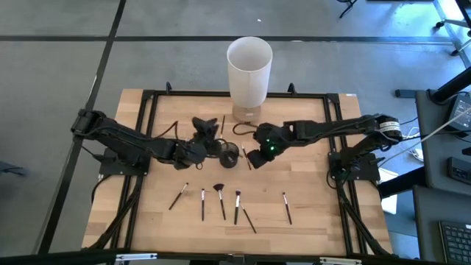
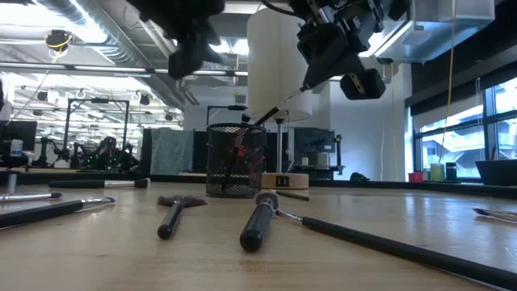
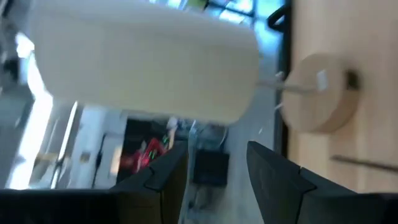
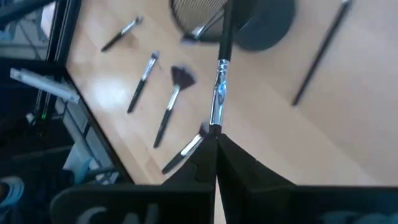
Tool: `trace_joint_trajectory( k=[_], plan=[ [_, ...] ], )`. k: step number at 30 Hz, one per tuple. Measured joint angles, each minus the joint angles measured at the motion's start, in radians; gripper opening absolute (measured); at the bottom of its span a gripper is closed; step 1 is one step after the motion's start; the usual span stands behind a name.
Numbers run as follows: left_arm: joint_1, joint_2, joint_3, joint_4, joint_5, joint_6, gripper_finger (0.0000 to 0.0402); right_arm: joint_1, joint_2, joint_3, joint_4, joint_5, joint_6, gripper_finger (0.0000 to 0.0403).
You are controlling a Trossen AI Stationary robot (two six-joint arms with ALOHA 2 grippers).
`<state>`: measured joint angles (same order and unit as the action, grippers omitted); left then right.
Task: Put items in baskets/containers
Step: Put the black eyeshadow brush into the black pen holder
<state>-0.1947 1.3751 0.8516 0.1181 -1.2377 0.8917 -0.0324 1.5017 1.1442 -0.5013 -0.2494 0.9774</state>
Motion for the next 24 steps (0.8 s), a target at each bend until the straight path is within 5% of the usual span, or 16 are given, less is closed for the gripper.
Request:
trace_joint_trajectory(
  k=[4,13,24],
  plan=[
    [0.0,-0.08,0.0,-0.095,-0.048,-0.107,0.0161,0.0,0.027,0.0,0.038,-0.036,0.002,0.0008],
    [0.0,-0.227,0.0,-0.23,0.016,-0.36,0.0161,-0.046,0.041,0.0,0.115,-0.06,-0.02,0.0008],
    [0.0,-0.257,0.0,-0.369,0.025,-0.485,0.0161,-0.057,0.041,0.0,0.146,-0.066,0.004,0.0008]
  ],
)
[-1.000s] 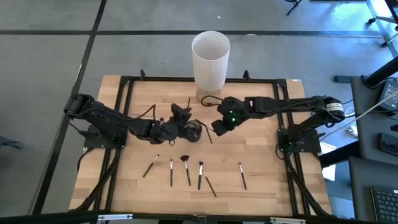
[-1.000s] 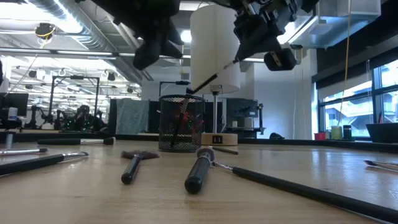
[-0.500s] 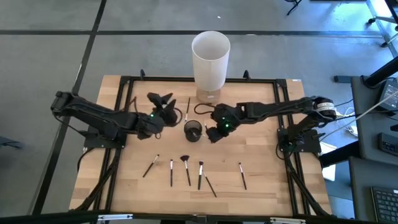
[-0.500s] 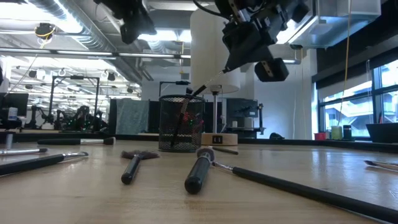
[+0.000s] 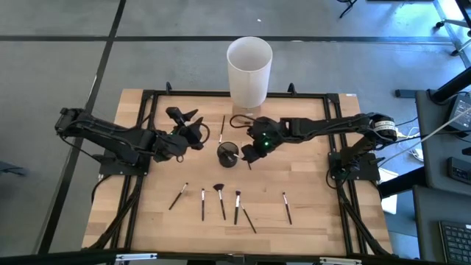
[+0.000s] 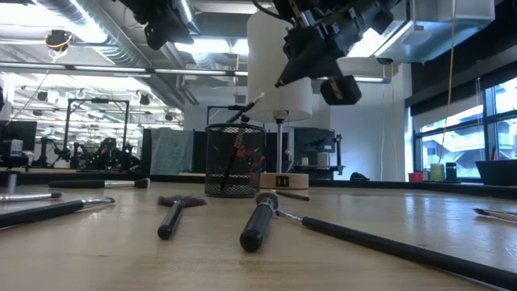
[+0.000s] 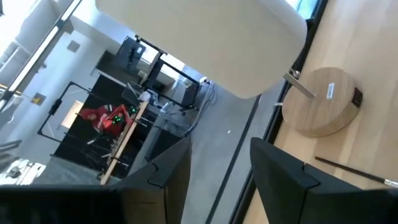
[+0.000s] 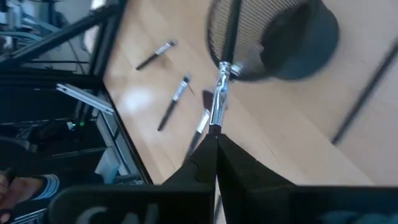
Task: Put items in baskets/containers
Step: Put the black eyeshadow brush into the black pen holder
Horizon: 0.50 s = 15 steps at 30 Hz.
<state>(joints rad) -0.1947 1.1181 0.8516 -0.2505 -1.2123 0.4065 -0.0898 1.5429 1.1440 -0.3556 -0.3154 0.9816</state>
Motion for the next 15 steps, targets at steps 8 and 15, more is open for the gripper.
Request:
trace_joint_trajectory(
  k=[8,15],
  plan=[
    [0.0,0.001,0.0,0.001,0.001,-0.019,0.0161,0.0,0.0,0.0,-0.011,0.0,0.02,0.0008],
    [0.009,0.001,0.0,0.007,0.002,-0.021,0.0161,-0.024,0.002,0.0,-0.016,0.007,-0.045,0.0008]
  ],
)
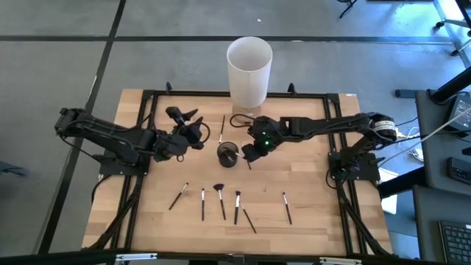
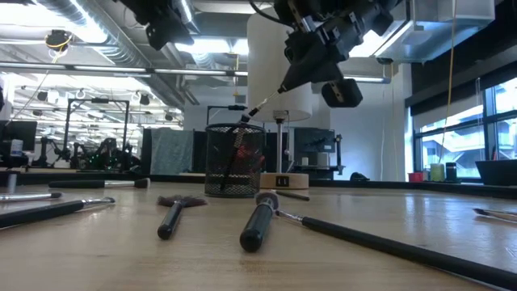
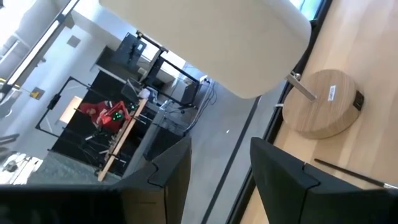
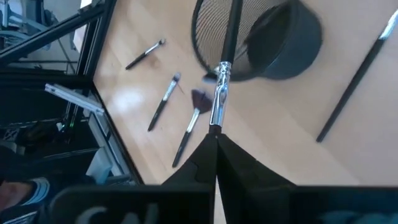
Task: Put items in baskets/containers
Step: Put the black eyeshadow brush into the black pen holder
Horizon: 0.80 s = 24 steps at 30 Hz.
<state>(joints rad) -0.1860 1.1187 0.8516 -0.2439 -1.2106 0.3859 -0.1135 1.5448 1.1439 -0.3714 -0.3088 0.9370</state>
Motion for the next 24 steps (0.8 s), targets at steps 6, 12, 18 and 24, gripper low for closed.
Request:
trace_joint_trajectory(
  k=[6,12,18,24],
  plan=[
    [0.0,0.0,0.0,0.0,0.001,-0.01,0.0161,-0.022,0.0,0.0,0.003,0.002,-0.028,0.0035],
    [0.0,0.0,0.0,0.0,0.075,-0.017,0.0159,-0.022,0.0,0.0,0.066,0.001,-0.068,0.0093],
    [0.022,0.0,0.0,-0.007,0.177,-0.086,0.0139,0.023,-0.051,-0.001,0.071,0.104,-0.272,0.0115],
    [0.11,0.012,0.0,-0.055,0.43,-0.22,0.0116,0.163,-0.147,-0.017,-0.105,0.572,-0.396,0.0103]
  ],
)
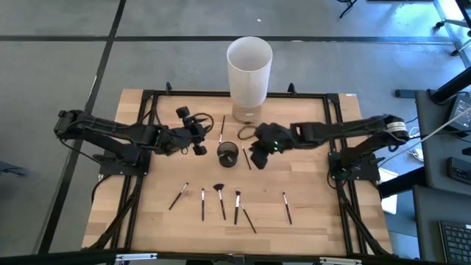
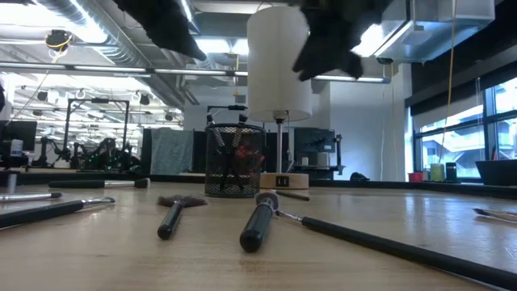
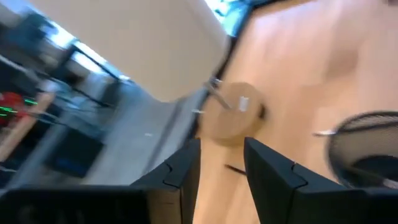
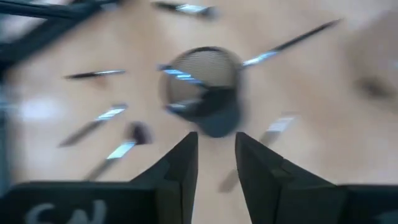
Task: Put items in baskets/containers
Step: Put the black eyeshadow brush into the black pen holder
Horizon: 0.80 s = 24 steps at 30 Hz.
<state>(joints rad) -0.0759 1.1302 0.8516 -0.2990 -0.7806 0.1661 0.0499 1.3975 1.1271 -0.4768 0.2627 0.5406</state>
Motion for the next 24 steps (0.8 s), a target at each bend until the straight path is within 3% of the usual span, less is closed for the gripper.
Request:
trace_joint_trajectory(
  k=[4,7,13,18,21,24],
  plan=[
    [0.067,0.039,-0.001,-0.005,0.077,-0.07,0.0106,0.085,-0.076,-0.1,-0.034,0.268,0.007,0.0101],
    [0.124,0.089,0.0,-0.005,0.077,-0.121,0.0098,0.088,-0.143,-0.246,-0.019,0.336,0.099,0.0101],
    [0.28,0.201,-0.001,0.087,0.146,-0.18,0.0083,0.001,-0.246,-0.532,0.26,0.258,0.153,0.0101],
    [0.433,0.295,0.0,0.225,0.39,-0.184,0.0076,-0.036,-0.266,-0.609,0.363,0.233,0.108,0.01],
    [0.489,0.36,0.0,0.259,0.549,-0.002,0.0078,-0.041,-0.267,-0.609,0.354,0.214,0.004,0.01],
    [0.518,0.413,-0.001,0.258,0.623,0.269,0.0078,-0.041,-0.267,-0.609,0.353,0.131,-0.101,0.01]
  ],
)
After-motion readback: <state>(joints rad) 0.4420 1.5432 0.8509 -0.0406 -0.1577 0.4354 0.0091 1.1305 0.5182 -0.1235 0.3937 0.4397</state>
